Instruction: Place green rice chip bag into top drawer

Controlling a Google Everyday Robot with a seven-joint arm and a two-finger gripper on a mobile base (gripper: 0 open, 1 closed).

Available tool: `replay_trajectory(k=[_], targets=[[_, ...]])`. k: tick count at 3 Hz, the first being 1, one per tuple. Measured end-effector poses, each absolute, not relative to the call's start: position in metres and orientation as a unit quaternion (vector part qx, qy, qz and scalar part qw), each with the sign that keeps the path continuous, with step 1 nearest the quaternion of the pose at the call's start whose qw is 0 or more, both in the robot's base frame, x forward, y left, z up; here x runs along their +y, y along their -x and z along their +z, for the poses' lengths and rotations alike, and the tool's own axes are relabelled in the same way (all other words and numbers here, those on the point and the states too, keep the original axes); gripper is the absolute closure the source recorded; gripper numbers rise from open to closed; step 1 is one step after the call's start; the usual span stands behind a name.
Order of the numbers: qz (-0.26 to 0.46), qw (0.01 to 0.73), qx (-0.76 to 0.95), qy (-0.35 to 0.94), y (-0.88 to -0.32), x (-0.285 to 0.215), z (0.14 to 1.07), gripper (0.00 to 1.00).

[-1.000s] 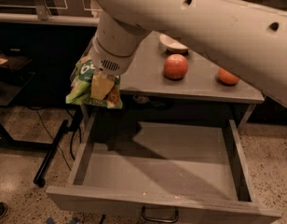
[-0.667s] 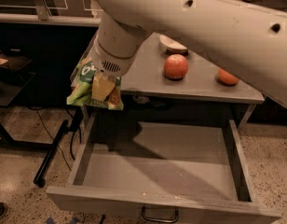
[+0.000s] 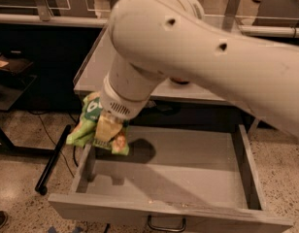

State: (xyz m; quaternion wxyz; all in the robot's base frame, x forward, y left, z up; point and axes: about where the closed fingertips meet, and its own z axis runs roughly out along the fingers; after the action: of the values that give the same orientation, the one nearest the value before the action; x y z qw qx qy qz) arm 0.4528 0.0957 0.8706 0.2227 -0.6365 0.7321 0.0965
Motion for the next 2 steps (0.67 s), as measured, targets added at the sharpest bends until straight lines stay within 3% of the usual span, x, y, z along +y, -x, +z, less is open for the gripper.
replay_trajectory(k=[2], targets=[[0.153,0.194,0.761,0.6,-0.4079,0.0914,0.824,1.0]])
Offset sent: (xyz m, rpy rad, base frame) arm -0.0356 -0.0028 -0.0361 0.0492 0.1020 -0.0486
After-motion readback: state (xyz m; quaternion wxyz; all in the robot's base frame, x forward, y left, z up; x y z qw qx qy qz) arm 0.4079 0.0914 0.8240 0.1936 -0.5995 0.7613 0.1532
